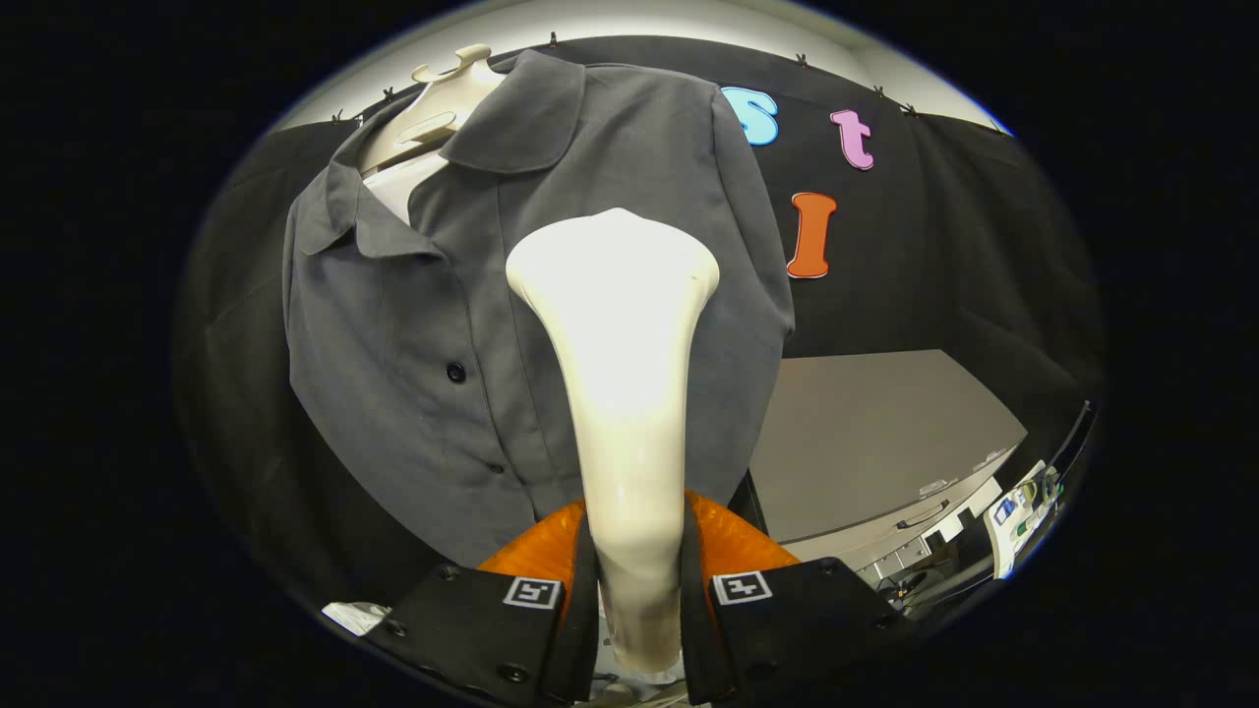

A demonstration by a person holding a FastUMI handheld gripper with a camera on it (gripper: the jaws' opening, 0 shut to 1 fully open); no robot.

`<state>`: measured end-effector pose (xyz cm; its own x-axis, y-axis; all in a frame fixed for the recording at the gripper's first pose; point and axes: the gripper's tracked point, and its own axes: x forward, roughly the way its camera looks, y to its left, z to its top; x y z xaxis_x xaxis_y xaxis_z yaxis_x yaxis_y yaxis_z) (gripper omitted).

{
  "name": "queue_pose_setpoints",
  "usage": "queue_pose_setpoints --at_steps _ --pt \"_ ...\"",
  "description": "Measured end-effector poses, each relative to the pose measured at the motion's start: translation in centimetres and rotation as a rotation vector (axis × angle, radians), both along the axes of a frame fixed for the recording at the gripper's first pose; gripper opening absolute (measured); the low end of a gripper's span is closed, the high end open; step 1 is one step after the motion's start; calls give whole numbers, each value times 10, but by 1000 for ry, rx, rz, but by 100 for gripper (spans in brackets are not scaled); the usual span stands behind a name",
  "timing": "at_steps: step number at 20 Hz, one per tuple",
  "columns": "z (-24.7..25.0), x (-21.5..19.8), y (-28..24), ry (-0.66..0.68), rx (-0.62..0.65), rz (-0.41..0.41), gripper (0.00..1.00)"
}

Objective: Iron the clothes twice with a garment steamer, once on the left side and once on the right side.

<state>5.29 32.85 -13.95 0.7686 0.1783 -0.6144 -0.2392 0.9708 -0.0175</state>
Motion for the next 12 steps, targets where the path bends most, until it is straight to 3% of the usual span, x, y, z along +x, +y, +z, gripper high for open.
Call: queue_pose_setpoints --at_steps 12 --pt "-56 -19 -17 101 -21 -2 42"
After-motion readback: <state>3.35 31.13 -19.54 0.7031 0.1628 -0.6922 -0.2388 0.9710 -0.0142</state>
